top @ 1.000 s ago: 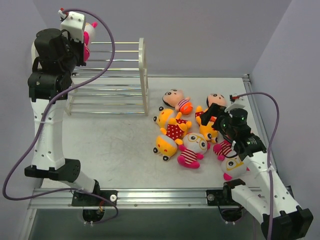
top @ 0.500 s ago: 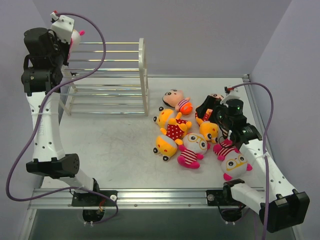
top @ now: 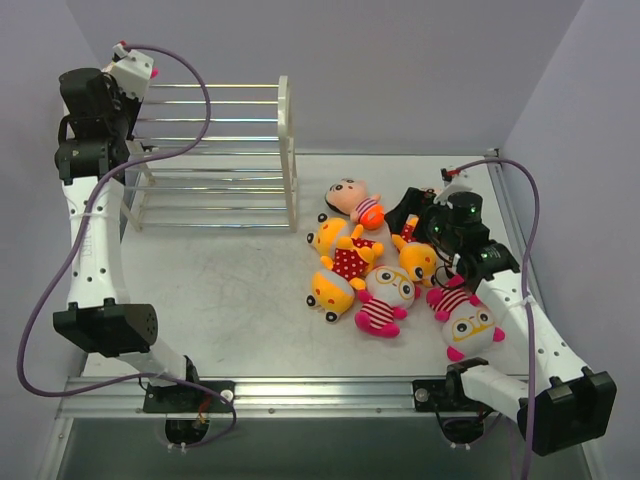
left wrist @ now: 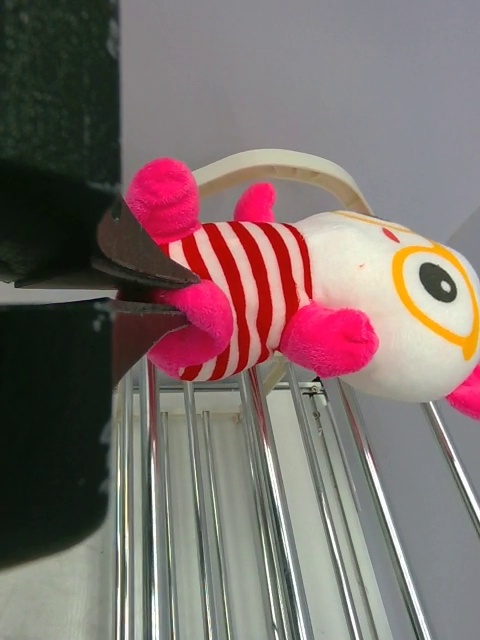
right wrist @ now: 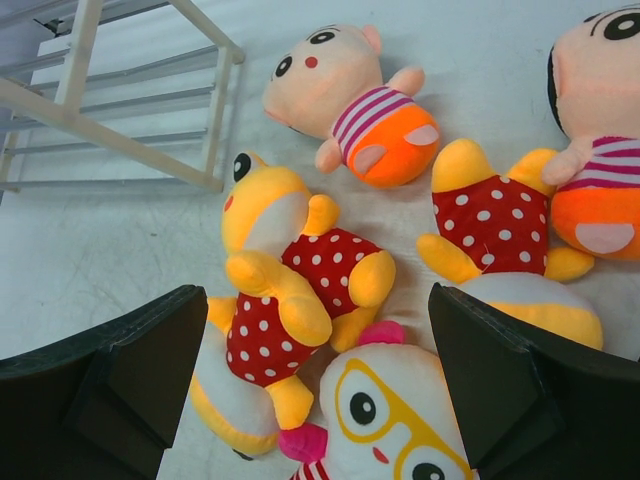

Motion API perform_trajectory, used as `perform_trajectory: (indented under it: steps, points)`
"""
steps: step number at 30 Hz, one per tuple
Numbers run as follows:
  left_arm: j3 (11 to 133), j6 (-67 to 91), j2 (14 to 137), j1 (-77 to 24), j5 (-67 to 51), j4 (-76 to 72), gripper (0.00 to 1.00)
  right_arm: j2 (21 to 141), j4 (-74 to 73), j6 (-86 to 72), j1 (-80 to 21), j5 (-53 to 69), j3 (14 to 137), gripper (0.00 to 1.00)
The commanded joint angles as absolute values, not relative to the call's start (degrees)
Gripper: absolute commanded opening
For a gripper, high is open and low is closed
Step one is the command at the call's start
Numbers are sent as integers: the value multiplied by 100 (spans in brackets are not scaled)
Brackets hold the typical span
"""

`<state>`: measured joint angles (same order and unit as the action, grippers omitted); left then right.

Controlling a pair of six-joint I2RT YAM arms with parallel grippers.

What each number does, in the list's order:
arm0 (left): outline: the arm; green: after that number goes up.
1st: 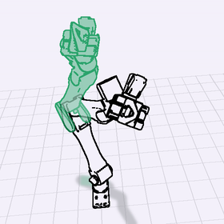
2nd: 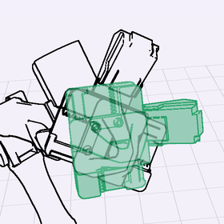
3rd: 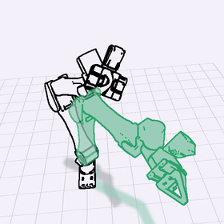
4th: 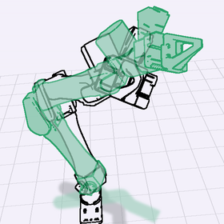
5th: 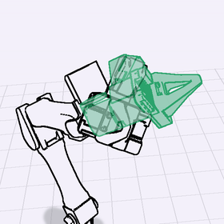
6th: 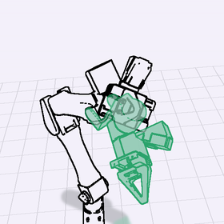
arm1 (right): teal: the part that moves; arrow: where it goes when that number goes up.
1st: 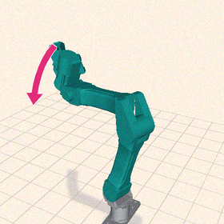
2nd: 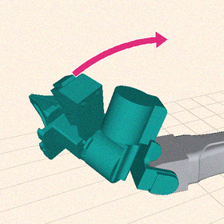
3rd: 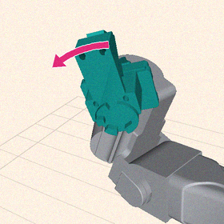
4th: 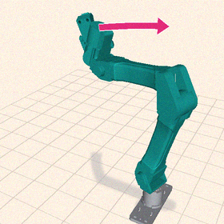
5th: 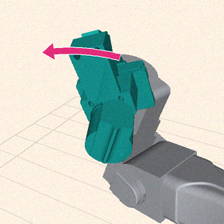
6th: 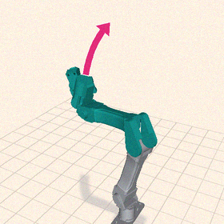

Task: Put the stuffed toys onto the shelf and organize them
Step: Place the stuffed toy onto shelf

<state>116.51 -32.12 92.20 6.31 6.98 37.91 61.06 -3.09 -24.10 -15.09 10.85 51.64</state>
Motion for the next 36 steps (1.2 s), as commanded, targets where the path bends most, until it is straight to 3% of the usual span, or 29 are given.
perform_trajectory:
  steps: [1,9,14,20,28,36]
  points:
    - [11435,-3629,9202,712,624,3182,2,6144,182,-2347,-1547,1388,5353,100]
    - [11479,-3393,9238,765,334,3208,3,6108,633,-2681,-1547,1336,5264,100]
    - [11479,-3296,9220,756,132,3077,13,6170,510,-2523,-1547,1354,5510,100]
    - [11110,-3550,9062,756,211,3094,5,6038,343,-2347,-1547,1160,5564,100]
    - [10767,-3674,8939,765,193,2909,6,6135,562,-2487,-1556,1450,5458,100]
    - [10863,-3533,8921,765,237,2874,29,6100,650,-2496,-1556,1388,5379,100]
